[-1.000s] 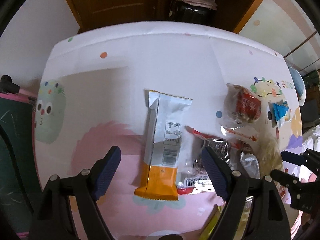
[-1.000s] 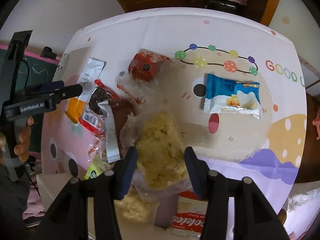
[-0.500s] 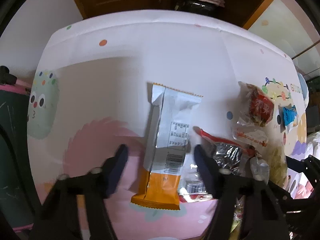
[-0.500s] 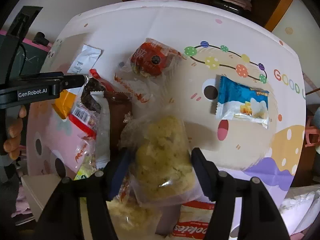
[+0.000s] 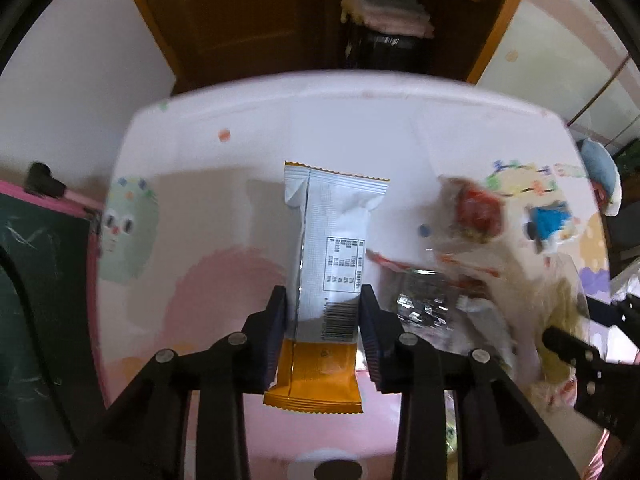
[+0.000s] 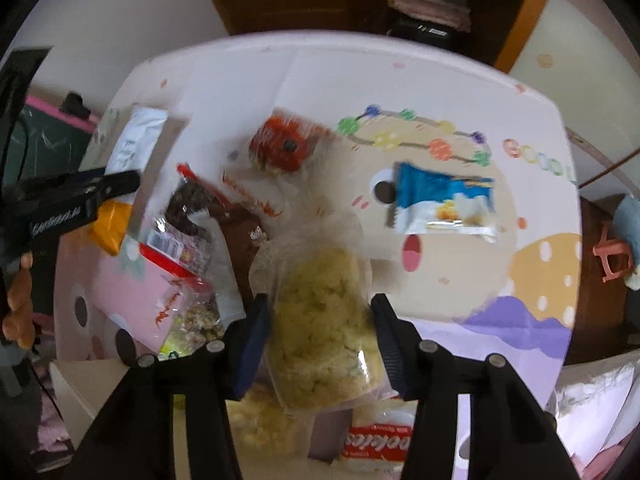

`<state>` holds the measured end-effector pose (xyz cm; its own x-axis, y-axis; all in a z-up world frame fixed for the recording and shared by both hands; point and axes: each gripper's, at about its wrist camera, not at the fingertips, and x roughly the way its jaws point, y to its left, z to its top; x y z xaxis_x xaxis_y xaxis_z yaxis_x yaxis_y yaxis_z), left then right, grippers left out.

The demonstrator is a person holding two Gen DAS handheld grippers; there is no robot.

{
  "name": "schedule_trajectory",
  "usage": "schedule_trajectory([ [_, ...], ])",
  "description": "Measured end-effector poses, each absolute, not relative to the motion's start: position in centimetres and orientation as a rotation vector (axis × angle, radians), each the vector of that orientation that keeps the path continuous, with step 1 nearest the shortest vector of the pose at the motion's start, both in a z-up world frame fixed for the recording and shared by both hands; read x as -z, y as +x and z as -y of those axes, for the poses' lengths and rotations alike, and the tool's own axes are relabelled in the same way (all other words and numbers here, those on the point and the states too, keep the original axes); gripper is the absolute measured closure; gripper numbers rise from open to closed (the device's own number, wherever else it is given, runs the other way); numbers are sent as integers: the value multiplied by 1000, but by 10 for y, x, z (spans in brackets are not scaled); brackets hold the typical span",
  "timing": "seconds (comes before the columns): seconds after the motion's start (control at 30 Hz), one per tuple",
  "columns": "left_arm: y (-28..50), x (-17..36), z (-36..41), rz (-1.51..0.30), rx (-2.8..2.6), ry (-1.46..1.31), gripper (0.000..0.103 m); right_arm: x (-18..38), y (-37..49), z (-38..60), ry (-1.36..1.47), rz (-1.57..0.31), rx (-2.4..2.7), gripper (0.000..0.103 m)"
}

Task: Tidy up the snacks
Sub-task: 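Carry both held snacks over the white tray and open both grippers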

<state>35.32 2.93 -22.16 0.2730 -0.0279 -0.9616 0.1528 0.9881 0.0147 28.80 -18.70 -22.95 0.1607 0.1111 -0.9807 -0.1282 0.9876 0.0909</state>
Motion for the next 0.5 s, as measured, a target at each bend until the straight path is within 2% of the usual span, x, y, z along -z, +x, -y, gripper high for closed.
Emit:
schedule_trajectory([
  [0.3,280,106,-24,-1133,184,94,70,141,257,198,63,-1231,-142,52],
  [0.5,221,53,-18,-1072,195,73,70,74,214,194,85,-1111,-145,52],
])
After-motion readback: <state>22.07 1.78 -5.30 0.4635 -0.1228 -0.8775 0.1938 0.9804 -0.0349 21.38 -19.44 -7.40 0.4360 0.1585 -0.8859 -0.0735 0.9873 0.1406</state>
